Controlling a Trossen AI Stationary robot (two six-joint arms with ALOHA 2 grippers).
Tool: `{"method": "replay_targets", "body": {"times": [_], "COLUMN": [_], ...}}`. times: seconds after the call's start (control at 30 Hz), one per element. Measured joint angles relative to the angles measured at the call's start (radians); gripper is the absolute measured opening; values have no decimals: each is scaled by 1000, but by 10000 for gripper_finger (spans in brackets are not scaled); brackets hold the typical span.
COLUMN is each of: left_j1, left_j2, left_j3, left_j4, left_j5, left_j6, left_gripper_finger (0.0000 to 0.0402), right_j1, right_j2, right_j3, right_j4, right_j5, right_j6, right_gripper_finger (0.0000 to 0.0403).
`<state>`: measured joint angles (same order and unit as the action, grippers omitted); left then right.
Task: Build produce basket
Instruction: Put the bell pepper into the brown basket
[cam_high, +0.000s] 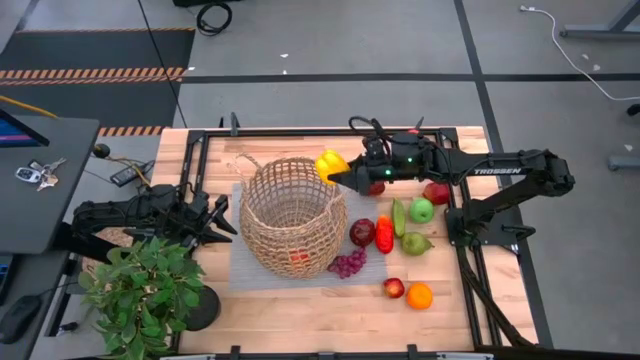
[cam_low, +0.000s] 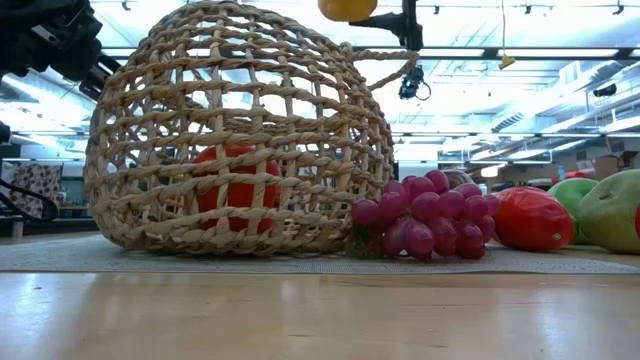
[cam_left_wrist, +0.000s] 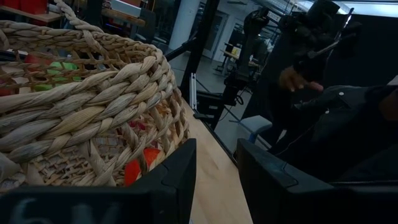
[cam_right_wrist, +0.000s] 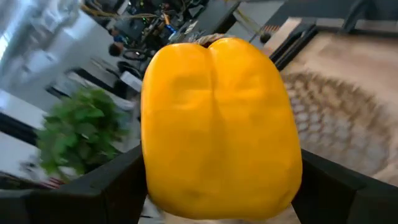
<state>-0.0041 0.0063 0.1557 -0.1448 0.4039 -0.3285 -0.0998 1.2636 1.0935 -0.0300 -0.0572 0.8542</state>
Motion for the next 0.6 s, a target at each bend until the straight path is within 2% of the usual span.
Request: {"method": "replay_targets", "body": {"times": [0.17,0.47,0.6], "left_j1": [0,0,0], "left_j2": [0,0,0], "left_j3": [0,0,0], "left_j4": [0,0,0], "left_j5": [0,0,0], "left_j6": [-1,0,0], "left_gripper_finger": [121,121,121], "right_j1": [0,0,0], "right_j2": [0,0,0], "right_j3": [0,0,0], "right_j4": [13,128,196], "right_j5": [-12,-25,-25], "right_j6": [113,549,650], "right_gripper_finger": [330,330,330]}}
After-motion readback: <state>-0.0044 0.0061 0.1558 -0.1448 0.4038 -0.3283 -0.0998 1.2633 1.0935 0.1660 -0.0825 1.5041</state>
